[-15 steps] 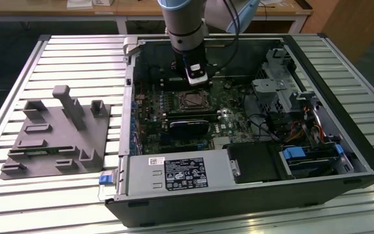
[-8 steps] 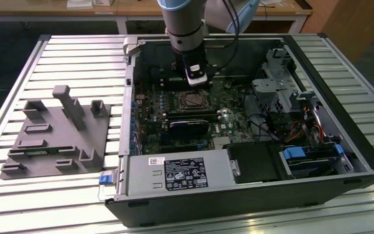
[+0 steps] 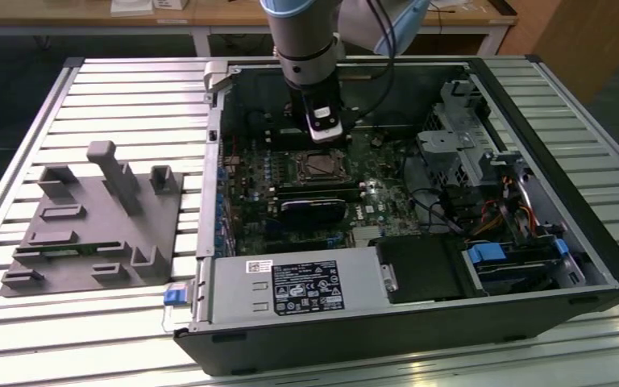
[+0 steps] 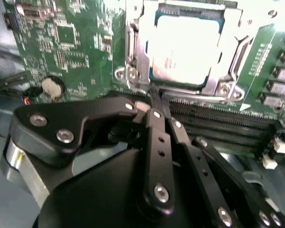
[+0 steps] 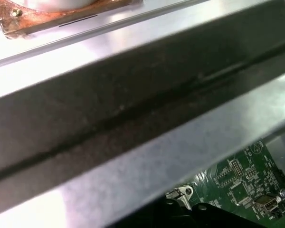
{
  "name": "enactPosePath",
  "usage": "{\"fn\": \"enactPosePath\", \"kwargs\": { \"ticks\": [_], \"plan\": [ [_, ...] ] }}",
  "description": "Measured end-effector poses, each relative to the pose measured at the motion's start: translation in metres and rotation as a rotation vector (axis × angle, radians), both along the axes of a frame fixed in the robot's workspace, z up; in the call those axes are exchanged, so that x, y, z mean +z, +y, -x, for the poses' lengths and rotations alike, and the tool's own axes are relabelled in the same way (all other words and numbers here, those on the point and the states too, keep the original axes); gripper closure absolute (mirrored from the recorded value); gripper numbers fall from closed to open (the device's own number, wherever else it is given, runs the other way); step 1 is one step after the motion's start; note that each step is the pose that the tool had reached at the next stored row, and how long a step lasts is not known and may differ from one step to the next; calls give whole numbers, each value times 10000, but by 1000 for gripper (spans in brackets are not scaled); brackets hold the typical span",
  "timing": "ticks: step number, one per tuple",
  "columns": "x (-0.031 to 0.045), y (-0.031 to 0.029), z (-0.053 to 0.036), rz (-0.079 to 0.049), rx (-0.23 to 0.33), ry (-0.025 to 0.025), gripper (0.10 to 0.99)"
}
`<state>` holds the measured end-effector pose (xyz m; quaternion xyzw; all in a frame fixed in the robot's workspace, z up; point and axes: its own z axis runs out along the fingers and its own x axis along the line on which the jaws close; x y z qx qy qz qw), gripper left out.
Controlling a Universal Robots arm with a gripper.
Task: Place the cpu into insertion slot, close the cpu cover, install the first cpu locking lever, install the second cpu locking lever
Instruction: 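Install the first cpu locking lever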
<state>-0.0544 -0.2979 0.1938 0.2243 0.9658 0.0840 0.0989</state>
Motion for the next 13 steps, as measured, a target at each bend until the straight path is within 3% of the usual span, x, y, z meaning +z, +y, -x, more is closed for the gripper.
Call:
{"fn": "enactPosePath", "kwargs": {
  "ticks": [8,13],
  "plan": [
    [-15,-1,1,65,-16,-16,980],
    [-17,0,0,9,-17,-19,980]
  ]
}}
